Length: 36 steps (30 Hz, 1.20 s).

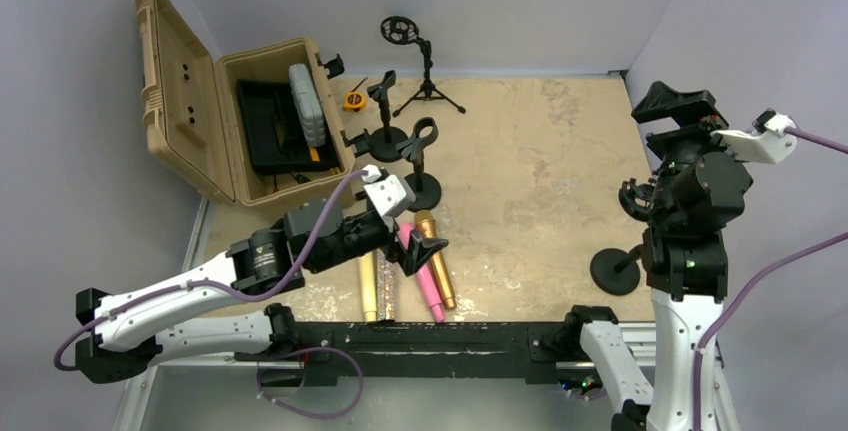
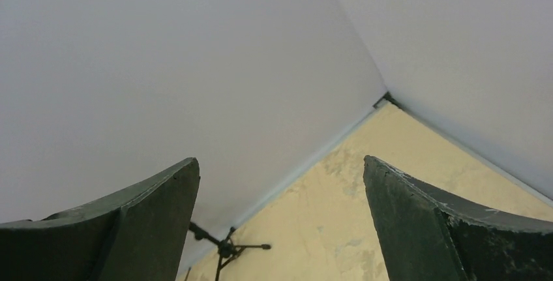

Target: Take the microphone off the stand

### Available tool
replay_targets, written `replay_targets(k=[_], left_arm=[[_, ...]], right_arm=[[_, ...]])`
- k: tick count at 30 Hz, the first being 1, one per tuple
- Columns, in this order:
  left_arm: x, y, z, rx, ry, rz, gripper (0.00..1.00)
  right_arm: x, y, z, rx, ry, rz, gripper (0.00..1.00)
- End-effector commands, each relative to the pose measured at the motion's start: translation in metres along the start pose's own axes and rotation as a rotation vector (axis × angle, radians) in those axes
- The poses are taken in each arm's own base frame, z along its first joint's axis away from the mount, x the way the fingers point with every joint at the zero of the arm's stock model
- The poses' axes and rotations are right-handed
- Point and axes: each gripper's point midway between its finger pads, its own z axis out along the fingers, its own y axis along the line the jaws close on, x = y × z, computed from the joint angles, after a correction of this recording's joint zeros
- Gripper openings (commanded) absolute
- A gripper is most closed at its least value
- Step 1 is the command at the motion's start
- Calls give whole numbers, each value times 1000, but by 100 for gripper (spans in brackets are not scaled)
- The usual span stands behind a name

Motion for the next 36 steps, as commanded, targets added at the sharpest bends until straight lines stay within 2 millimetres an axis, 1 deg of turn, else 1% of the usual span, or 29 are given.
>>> replay_targets(k=[1,4,6,7,10,14,17,18,22,25,26,28,32,34,36], left_arm=[[-12,-48,13,241,-17,-66,95],[-8,-70,31,337,-28,-133,94],[-11,-82,49,378,-48,-176,94],[-7,-86,62,385,-32,-196,93],[-8,-93,99,381,-47,-247,91],[-7,-112,160,427,-110,-292,88],[-13,-127,202,472,-126,-332,86],[-12,-131,215,477,-121,-369,86],[-13,-142,255,489,-118,-491,85],[-14,-149,279,508,-107,-600,84],[-17,-151,286,513,-109,-640,84],[-14,-151,299,511,-90,-728,84],[-8,-145,316,493,-59,-886,92],[-7,-139,322,466,-51,-955,99],[-6,-135,328,443,-33,-1028,100]], right_arm=[[-10,55,-19,-310,23,-74,94],[-18,82,-33,-470,6,-112,93],[-21,97,-43,-558,5,-112,92],[-22,100,-47,-580,6,-105,92],[-24,105,-56,-625,8,-102,91],[-38,113,-73,-685,-33,-114,91],[-50,119,-88,-727,-55,-119,91],[-55,123,-96,-753,-65,-120,91],[-83,127,-121,-781,-129,-113,91],[-98,123,-131,-758,-167,-116,91],[-101,122,-135,-759,-177,-114,91],[-104,120,-140,-761,-187,-112,91],[-109,120,-148,-772,-206,-107,91],[-112,119,-150,-773,-218,-105,91],[-113,118,-151,-769,-225,-101,91]])
